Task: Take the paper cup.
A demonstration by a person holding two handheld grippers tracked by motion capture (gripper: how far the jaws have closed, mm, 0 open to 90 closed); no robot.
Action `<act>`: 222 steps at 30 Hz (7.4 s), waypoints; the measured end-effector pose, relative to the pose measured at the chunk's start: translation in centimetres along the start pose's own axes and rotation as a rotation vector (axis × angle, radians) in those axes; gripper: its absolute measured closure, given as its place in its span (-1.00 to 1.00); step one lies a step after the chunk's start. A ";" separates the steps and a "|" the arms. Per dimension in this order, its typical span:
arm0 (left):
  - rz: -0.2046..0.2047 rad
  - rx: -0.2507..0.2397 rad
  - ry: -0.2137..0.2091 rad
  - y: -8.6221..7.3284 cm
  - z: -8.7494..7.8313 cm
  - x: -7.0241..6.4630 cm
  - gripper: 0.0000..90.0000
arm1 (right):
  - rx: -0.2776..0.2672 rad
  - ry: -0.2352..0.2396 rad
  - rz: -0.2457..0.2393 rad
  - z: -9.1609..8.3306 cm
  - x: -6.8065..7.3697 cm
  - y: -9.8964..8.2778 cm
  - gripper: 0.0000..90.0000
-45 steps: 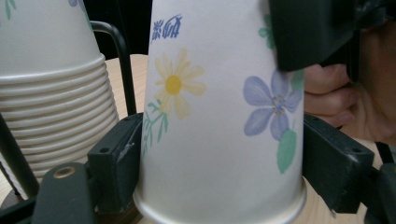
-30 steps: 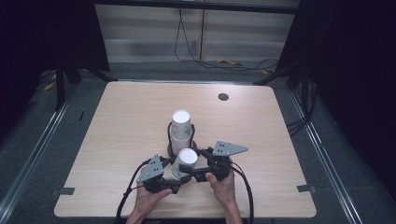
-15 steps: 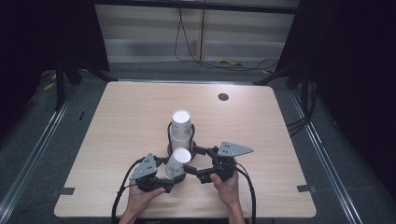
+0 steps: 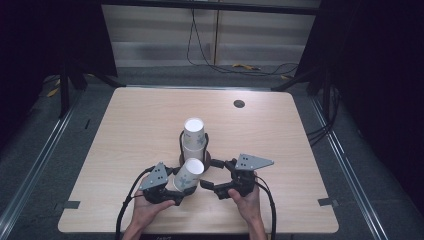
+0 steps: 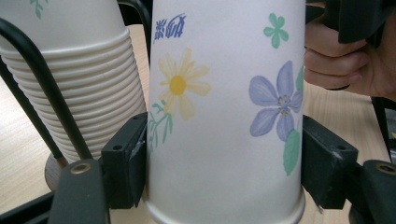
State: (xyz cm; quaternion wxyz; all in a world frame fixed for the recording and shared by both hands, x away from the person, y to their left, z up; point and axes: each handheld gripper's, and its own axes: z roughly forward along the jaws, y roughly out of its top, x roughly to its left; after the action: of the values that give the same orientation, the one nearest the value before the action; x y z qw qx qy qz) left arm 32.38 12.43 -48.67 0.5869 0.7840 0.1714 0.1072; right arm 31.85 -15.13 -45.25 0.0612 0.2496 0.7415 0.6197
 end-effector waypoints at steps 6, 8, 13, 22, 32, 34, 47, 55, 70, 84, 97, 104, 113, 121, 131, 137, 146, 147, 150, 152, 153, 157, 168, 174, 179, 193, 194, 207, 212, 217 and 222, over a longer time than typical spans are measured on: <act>0.030 0.033 0.001 0.5 -0.1 0.1 -0.38 | 0.014 -0.013 0.004 -0.5 -0.1 -0.2 -0.57; 0.034 0.044 0.002 0.6 -0.1 0.2 -0.38 | 0.020 -0.013 0.003 -0.6 -0.1 -0.2 -0.57; 0.059 0.076 0.004 0.8 -0.1 0.2 -0.38 | 0.045 -0.026 -0.007 -0.9 -0.2 -0.3 -0.58; 0.078 0.121 -0.003 1.0 -0.1 0.2 -0.36 | 0.097 -0.031 -0.026 -1.0 -0.2 -0.2 -0.60; 0.135 0.198 -0.018 1.7 0.3 0.2 -0.36 | 0.163 -0.020 -0.043 -1.1 -0.2 -0.1 -0.66; 0.139 0.207 -0.021 1.6 0.4 0.2 -0.36 | 0.177 -0.018 -0.043 -1.2 -0.3 -0.1 -0.66; 0.199 0.297 -0.052 2.5 0.9 0.0 -0.36 | 0.257 -0.021 -0.078 -1.2 -0.3 0.6 -0.67; 0.234 0.350 -0.066 3.3 1.1 0.0 -0.35 | 0.319 -0.022 -0.104 -0.9 -0.3 1.1 -0.65; 0.284 0.450 -0.093 4.3 1.8 0.0 -0.35 | 0.423 0.001 -0.143 0.0 -0.2 1.6 -0.48; 0.309 0.527 -0.102 4.6 2.3 0.2 -0.34 | 0.497 0.019 -0.148 0.5 -0.6 1.4 -0.41; 0.346 0.589 -0.128 4.9 2.9 -0.5 -0.34 | 0.598 0.076 -0.129 1.9 -0.9 1.8 -0.55; 0.359 0.596 -0.133 5.0 3.2 -0.8 -0.33 | 0.617 0.086 -0.110 2.1 -1.3 1.9 -0.52; 0.376 0.617 -0.143 5.1 3.5 -1.2 -0.33 | 0.650 0.118 -0.105 2.9 -1.4 2.3 -0.50; 0.389 0.629 -0.151 5.0 3.9 -1.4 -0.33 | 0.658 0.154 -0.117 3.4 -1.2 2.7 -0.36; 0.387 0.622 -0.156 4.9 3.9 -1.5 -0.32 | 0.668 0.173 -0.112 3.7 -1.2 2.8 -0.28; 0.378 0.594 -0.164 4.7 3.7 -1.4 -0.35 | 0.665 0.178 -0.108 3.6 -1.2 2.8 -0.24; 0.377 0.534 -0.163 4.7 3.3 -1.3 -0.44 | 0.636 0.179 -0.118 3.2 -1.1 3.0 -0.20; 0.372 0.521 -0.163 4.7 3.2 -1.2 -0.46 | 0.633 0.180 -0.122 3.2 -1.1 3.0 -0.19; 0.357 0.480 -0.153 4.5 3.0 -1.2 -0.54 | 0.619 0.176 -0.116 3.0 -1.1 3.0 -0.19; 0.344 0.468 -0.151 4.4 3.0 -1.2 -0.58 | 0.614 0.177 -0.121 2.9 -1.2 3.0 -0.19; 0.336 0.460 -0.152 4.4 2.9 -1.2 -0.59 | 0.612 0.174 -0.121 2.8 -1.2 3.0 -0.19; 0.305 0.425 -0.153 4.2 2.8 -1.0 -0.64 | 0.602 0.170 -0.112 2.7 -1.2 2.9 -0.19; 0.222 0.352 -0.121 3.6 1.9 -0.3 -0.64 | 0.586 0.146 -0.076 2.2 -1.6 2.6 -0.20; 0.187 0.300 -0.113 3.2 1.6 -0.2 -0.65 | 0.554 0.129 -0.058 1.7 -1.9 2.1 -0.20; 0.158 0.256 -0.109 2.8 1.3 -0.2 -0.64 | 0.526 0.108 -0.047 1.3 -2.2 1.5 -0.20; 0.087 0.144 -0.094 1.9 0.4 0.0 -0.65 | 0.406 0.102 -0.013 0.0 -2.5 -0.1 -0.20; 0.086 0.142 -0.093 1.8 0.4 0.1 -0.65 | 0.397 0.102 -0.010 -0.2 -2.5 -0.2 -0.20; 0.018 0.068 -0.100 1.5 0.1 0.5 -0.65 | 0.288 0.086 0.016 -1.1 -2.8 -1.2 -0.19; 0.010 0.049 -0.102 1.4 0.2 0.6 -0.65 | 0.251 0.086 0.017 -1.3 -2.9 -1.5 -0.19; 0.000 0.030 -0.088 1.1 -0.2 0.6 -0.65 | 0.223 0.091 0.017 -1.2 -2.9 -1.8 -0.19; -0.011 0.020 -0.087 0.6 -0.6 0.6 -0.65 | 0.211 0.108 0.009 -0.9 -2.7 -2.0 -0.19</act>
State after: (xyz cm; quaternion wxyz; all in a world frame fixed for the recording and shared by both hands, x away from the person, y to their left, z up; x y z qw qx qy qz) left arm 32.79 13.07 -47.90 0.5865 0.7929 0.1510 0.0679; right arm 33.21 -17.36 -47.49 -0.0084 0.2241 0.8036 0.5513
